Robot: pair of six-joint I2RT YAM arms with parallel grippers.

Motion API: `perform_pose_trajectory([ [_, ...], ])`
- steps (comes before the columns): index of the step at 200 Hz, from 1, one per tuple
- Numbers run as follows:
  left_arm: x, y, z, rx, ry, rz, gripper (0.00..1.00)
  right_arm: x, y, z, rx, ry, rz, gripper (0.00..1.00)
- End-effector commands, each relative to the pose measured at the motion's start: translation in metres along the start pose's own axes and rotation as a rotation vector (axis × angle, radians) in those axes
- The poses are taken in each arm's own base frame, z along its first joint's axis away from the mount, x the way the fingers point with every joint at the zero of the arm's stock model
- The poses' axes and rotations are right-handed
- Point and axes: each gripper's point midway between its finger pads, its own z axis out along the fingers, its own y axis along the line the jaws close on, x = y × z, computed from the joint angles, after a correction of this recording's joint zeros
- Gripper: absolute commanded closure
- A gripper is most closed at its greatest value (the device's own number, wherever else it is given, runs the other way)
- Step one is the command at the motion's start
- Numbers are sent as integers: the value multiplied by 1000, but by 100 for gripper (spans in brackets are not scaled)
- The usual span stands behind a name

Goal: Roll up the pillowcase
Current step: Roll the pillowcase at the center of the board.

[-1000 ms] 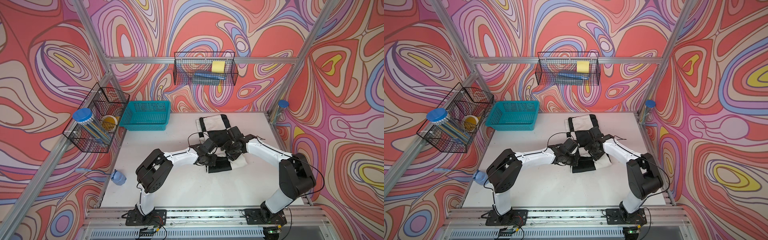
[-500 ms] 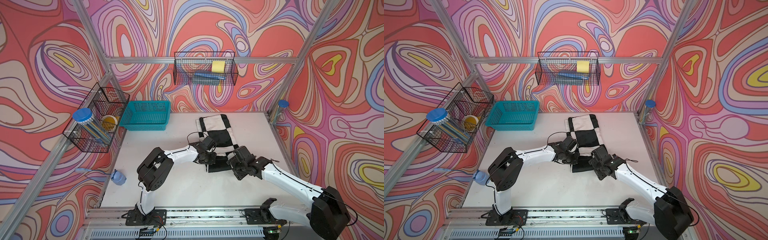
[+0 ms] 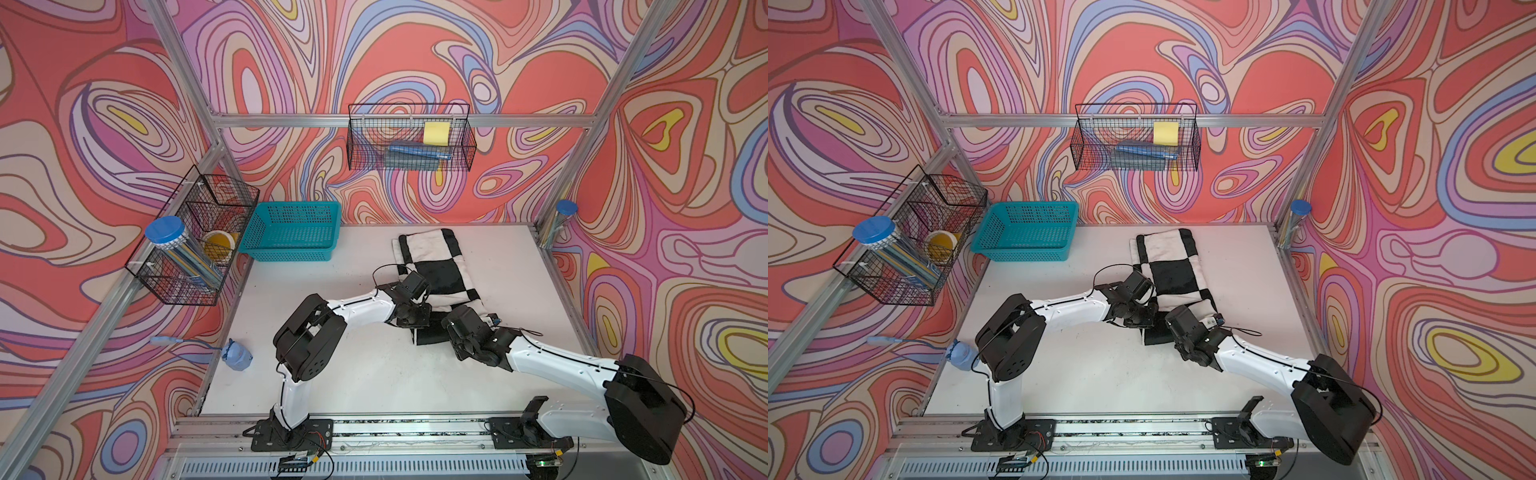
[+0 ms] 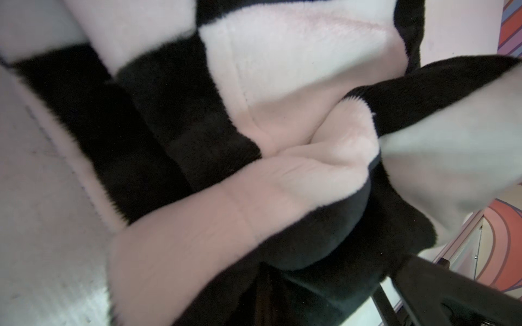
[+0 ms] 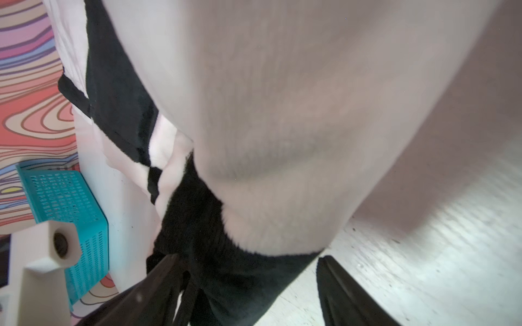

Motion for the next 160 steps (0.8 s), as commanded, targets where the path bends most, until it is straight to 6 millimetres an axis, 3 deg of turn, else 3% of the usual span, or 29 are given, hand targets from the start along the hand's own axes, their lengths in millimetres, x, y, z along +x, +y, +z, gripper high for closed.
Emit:
perform_pose_trajectory([
  [1,8,17,9,-39,42,-35,97,-1,-21,13,49,-25,51,23],
  [30,7,18,6,-39,37,-41,97,1,-30,22,89,-28,64,23],
  [68,3,15,2,-15,37,-54,96,-12,-30,34,129,-129,22,25],
  [95,1,7,-10,18,27,-59,89,-11,-23,47,128,-145,13,55],
  [109,-2,5,-21,26,11,-54,70,-12,-22,45,163,-147,-19,63],
  [129,-7,8,-41,27,-29,-53,52,-15,-32,31,240,-132,-39,76],
  [148,-8,11,-54,30,-62,-46,45,-15,-45,14,301,-96,-77,89],
  [155,-8,10,-57,30,-63,-38,45,-16,-50,7,327,-84,-91,99],
  [160,-8,10,-58,30,-63,-33,45,-16,-54,2,344,-75,-99,100],
])
